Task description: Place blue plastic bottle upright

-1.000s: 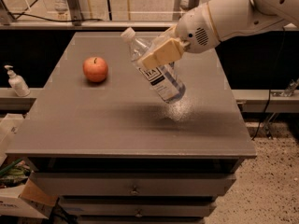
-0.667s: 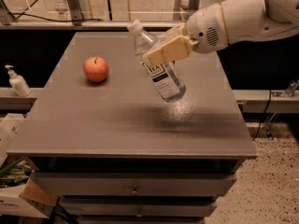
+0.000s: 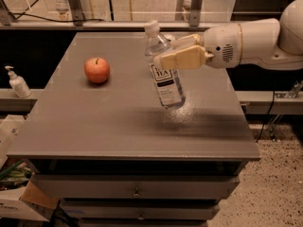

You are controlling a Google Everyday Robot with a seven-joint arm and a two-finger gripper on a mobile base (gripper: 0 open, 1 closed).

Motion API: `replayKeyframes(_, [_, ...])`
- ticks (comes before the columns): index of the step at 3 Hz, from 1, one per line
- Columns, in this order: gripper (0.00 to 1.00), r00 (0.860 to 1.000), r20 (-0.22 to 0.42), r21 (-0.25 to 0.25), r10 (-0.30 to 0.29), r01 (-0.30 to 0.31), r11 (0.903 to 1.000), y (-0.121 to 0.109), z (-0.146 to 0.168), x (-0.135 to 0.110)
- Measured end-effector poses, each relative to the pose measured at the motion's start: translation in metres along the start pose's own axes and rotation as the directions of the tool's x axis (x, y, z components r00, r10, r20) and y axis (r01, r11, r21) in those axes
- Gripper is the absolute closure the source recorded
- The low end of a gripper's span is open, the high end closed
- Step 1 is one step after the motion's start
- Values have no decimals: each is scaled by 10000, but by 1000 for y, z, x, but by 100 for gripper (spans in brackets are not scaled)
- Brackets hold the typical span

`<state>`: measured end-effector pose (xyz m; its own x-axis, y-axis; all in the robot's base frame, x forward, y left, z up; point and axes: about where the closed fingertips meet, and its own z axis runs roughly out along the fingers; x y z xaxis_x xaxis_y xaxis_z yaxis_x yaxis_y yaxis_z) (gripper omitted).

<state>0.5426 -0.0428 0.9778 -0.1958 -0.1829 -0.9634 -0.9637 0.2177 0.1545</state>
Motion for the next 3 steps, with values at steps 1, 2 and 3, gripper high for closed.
replayKeyframes(1, [100, 9951, 991, -97, -8, 18, 10000, 0, -12, 10])
replayKeyframes(2, [100, 9946, 1037, -114, -95, 108, 9999, 1, -12, 9])
replayKeyframes(3, [100, 9947, 1026, -119, -90, 103, 9999, 1, -12, 9])
